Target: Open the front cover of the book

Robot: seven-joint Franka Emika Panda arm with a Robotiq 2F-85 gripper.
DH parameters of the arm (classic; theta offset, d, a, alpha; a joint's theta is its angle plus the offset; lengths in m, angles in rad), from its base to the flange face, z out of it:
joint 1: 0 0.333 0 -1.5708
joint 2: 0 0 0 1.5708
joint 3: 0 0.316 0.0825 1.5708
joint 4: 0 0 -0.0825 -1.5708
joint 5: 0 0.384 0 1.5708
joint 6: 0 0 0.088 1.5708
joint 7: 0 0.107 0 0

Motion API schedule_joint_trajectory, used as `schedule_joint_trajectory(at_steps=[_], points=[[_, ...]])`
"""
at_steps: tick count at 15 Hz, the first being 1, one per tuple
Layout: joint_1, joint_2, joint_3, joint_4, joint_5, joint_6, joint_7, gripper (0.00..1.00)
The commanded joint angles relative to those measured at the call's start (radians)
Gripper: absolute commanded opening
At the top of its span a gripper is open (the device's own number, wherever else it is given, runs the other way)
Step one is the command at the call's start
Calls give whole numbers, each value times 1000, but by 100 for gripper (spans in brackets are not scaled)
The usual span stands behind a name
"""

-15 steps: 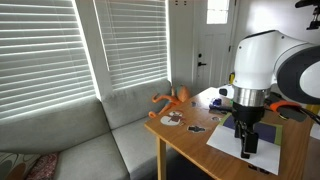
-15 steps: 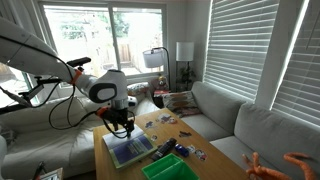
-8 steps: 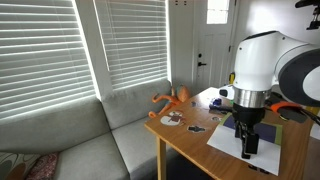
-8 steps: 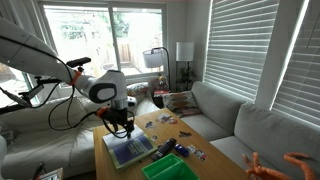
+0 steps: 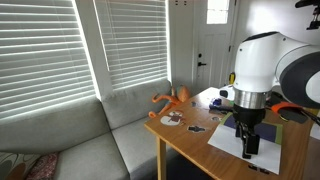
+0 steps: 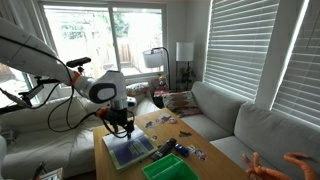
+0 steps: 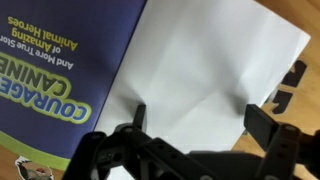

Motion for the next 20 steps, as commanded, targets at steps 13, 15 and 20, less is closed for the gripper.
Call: schedule_joint_trajectory(at_steps=[13,15,20], points=[[-1,7,11,-24,-143,23,157,100],[-1,2,11,-16,-140,19,163,100],[1,-16,14,5,-143,11,177,100]])
